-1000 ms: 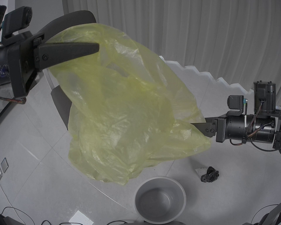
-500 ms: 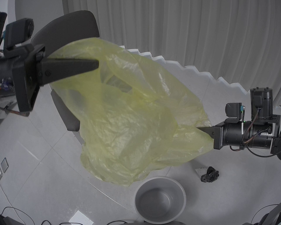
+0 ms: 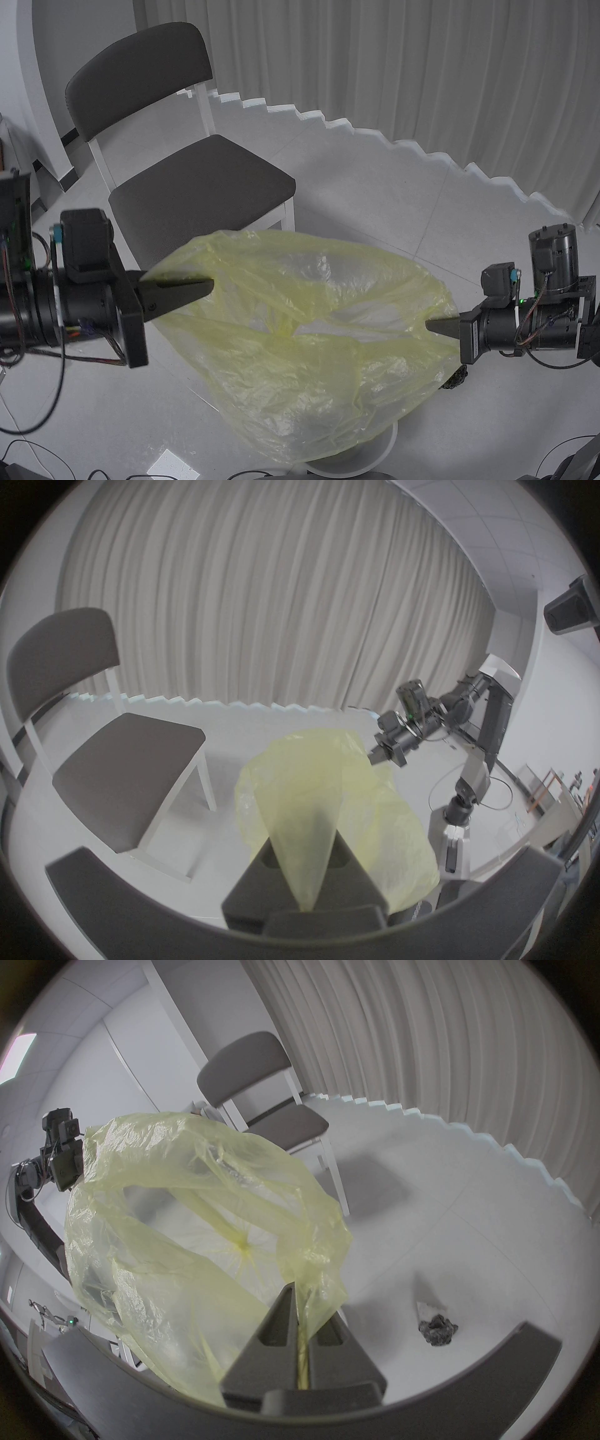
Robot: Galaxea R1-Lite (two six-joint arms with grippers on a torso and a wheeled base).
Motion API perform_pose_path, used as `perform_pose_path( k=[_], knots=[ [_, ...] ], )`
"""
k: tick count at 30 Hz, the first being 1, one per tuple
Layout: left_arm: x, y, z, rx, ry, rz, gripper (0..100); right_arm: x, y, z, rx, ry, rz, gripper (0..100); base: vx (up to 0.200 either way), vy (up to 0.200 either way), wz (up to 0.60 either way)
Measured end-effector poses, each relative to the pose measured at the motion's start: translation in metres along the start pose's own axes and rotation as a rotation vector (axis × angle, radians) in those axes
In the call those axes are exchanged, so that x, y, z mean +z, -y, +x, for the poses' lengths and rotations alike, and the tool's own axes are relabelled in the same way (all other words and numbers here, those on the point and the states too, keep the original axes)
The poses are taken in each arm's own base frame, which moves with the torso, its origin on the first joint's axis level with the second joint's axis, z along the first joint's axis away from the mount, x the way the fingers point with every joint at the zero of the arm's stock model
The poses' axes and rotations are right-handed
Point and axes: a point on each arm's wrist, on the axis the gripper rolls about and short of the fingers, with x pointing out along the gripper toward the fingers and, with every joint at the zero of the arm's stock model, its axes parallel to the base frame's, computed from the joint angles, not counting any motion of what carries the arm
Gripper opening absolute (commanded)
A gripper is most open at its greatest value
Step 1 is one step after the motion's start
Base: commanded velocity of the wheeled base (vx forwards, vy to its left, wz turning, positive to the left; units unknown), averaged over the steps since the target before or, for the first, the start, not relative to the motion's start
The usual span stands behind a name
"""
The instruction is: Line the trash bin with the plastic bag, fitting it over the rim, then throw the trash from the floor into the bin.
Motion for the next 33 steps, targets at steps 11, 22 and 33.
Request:
perform_pose_path(
  k=[11,22,33],
  knots=[
    [-0.049,0.002,0.043,0.022,0.147,-0.159,0,-0.037,-0.001,0.014,-0.066,-0.159,-0.021,0,0.000,0.000,0.00],
    [-0.120,0.005,0.093,0.009,0.004,-0.242,0,-0.071,0.002,0.032,-0.089,-0.326,-0.031,0,0.000,0.000,0.00],
    [-0.164,0.003,0.128,-0.005,0.020,-0.258,0,-0.089,0.004,0.062,-0.082,-0.374,-0.037,0,0.000,0.000,0.00]
  ],
)
